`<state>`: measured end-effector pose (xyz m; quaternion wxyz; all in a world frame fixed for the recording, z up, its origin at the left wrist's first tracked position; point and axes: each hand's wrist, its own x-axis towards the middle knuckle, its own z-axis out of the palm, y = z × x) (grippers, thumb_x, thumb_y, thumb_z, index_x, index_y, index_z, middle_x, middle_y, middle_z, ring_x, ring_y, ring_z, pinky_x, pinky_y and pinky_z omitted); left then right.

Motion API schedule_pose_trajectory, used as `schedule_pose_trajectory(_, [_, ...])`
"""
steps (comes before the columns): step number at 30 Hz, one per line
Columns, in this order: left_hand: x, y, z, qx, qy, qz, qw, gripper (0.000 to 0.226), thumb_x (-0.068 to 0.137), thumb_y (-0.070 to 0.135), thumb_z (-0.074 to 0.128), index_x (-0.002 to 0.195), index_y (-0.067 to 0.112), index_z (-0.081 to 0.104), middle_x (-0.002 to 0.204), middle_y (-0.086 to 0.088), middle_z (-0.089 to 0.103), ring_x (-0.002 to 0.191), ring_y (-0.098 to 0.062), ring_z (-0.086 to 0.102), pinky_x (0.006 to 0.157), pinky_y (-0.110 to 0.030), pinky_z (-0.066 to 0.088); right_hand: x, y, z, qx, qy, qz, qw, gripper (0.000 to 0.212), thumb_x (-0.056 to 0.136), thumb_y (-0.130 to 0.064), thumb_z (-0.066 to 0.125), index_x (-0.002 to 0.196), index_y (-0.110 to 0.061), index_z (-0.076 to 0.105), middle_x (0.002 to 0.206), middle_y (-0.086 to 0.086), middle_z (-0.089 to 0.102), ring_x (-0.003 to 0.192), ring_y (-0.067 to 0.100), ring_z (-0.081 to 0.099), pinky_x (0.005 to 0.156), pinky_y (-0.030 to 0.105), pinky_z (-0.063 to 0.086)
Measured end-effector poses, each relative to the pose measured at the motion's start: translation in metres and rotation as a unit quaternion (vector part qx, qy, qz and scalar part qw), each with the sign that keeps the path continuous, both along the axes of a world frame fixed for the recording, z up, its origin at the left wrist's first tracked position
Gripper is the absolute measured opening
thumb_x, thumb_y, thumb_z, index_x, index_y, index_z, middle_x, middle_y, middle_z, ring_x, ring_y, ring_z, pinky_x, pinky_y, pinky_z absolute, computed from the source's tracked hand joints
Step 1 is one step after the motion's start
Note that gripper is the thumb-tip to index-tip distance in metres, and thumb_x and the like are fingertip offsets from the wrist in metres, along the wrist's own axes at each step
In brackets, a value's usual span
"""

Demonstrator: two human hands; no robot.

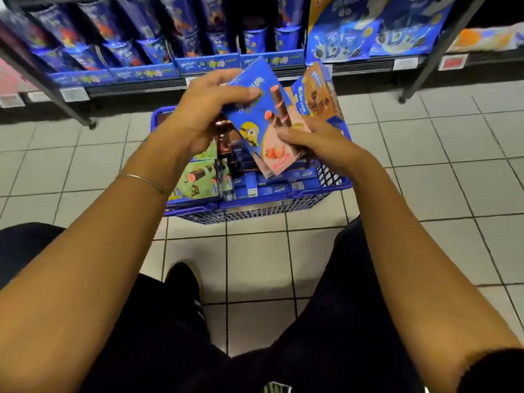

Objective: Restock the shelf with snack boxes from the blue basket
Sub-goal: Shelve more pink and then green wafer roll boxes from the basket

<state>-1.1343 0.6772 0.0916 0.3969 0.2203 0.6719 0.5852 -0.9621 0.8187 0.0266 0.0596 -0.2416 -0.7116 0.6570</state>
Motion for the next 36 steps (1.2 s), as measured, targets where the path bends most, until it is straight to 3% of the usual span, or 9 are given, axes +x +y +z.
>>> schedule_pose_trajectory(4, [0.031,-0.034,0.002,0.106,-0.088,0.026,0.990,0.014,0.102,0.032,0.064,0.110,0.021,0.061,0.080,0.011,0.073,0.070,-0.007,0.068,0.068,-0.029,0.056,-0.011,-0.044,0.017,-0.080,0.098,-0.071,0.990,0.016,0.099,-0.033,0.062,0.106,-0.022,0.069,0.100,-0.003,0.076,0.101,0.019,0.072,0.098,0.045,0.054])
schedule_pose_trajectory(8, [0.067,-0.065,-0.021,0.126,-0.101,0.090,0.983,0.051,0.097,0.015,0.070,0.143,-0.002,0.054,0.127,-0.023,0.070,0.100,-0.032,0.071,0.084,-0.049,0.064,-0.005,-0.075,0.031,-0.061,0.098,-0.006,0.993,0.033,0.092,-0.056,0.056,0.110,-0.032,0.072,0.112,0.000,0.076,0.107,0.020,0.072,0.090,0.033,0.059])
schedule_pose_trajectory(11, [0.063,-0.085,-0.030,0.120,-0.153,0.142,0.971,0.052,0.095,0.023,0.068,0.141,0.000,0.058,0.133,-0.030,0.066,0.109,-0.044,0.069,0.091,-0.062,0.060,-0.011,-0.056,0.022,-0.096,0.019,-0.011,0.995,0.057,0.091,-0.071,0.043,0.104,-0.028,0.078,0.102,0.005,0.076,0.092,0.019,0.072,0.082,0.033,0.058])
schedule_pose_trajectory(14, [0.055,-0.099,-0.044,0.067,-0.155,0.199,0.965,0.045,0.100,0.020,0.068,0.139,-0.002,0.061,0.129,-0.026,0.071,0.110,-0.041,0.070,0.097,-0.060,0.059,-0.052,-0.038,-0.024,-0.004,-0.162,-0.062,0.985,0.043,0.093,-0.054,0.059,0.095,-0.012,0.068,0.085,0.009,0.065,0.070,0.018,0.063,0.066,0.033,0.048])
schedule_pose_trajectory(18, [0.061,-0.108,-0.060,0.013,-0.166,0.232,0.958,0.040,0.099,0.024,0.070,0.133,0.002,0.068,0.115,-0.017,0.077,0.099,-0.036,0.076,0.082,-0.048,0.063,-0.099,-0.049,-0.097,0.201,-0.362,0.127,0.901,0.041,0.093,-0.045,0.066,0.084,-0.006,0.060,0.102,0.022,0.059,0.096,0.032,0.062,0.075,0.041,0.046])
schedule_pose_trajectory(23, [0.064,-0.114,-0.065,0.002,-0.179,0.235,0.955,0.027,0.097,0.030,0.074,0.114,0.009,0.075,0.108,-0.015,0.080,0.091,-0.032,0.079,0.076,-0.044,0.065,-0.108,-0.059,-0.128,0.234,-0.407,0.161,0.868,0.040,0.099,-0.039,0.057,0.115,-0.002,0.059,0.125,0.022,0.061,0.095,0.029,0.054,0.084,0.040,0.046])
schedule_pose_trajectory(29, [0.047,-0.115,-0.058,-0.035,-0.152,0.235,0.959,0.036,0.099,0.057,0.064,0.101,0.023,0.075,0.101,-0.006,0.083,0.089,-0.027,0.081,0.072,-0.040,0.066,-0.082,-0.045,-0.064,0.287,-0.308,0.056,0.905,0.039,0.089,-0.046,0.058,0.065,-0.017,0.048,0.065,0.005,0.051,0.061,0.026,0.052,0.056,0.032,0.037])
schedule_pose_trajectory(33, [0.040,-0.107,-0.061,-0.052,-0.135,0.241,0.960,0.044,0.099,0.065,0.057,0.101,0.024,0.074,0.099,-0.008,0.083,0.086,-0.028,0.082,0.070,-0.040,0.067,-0.020,-0.043,-0.016,0.265,-0.084,-0.128,0.952,0.018,0.082,-0.038,0.067,0.074,-0.024,0.058,0.068,-0.011,0.057,0.062,0.007,0.057,0.055,0.026,0.042])
schedule_pose_trajectory(36, [0.040,-0.096,-0.064,-0.057,-0.141,0.241,0.959,0.041,0.099,0.063,0.060,0.095,0.025,0.076,0.099,-0.010,0.083,0.085,-0.029,0.081,0.076,-0.047,0.066,0.022,-0.073,0.003,0.294,0.111,-0.212,0.925,0.022,0.084,-0.022,0.075,0.105,-0.019,0.069,0.093,-0.012,0.067,0.085,-0.001,0.061,0.074,0.010,0.044])
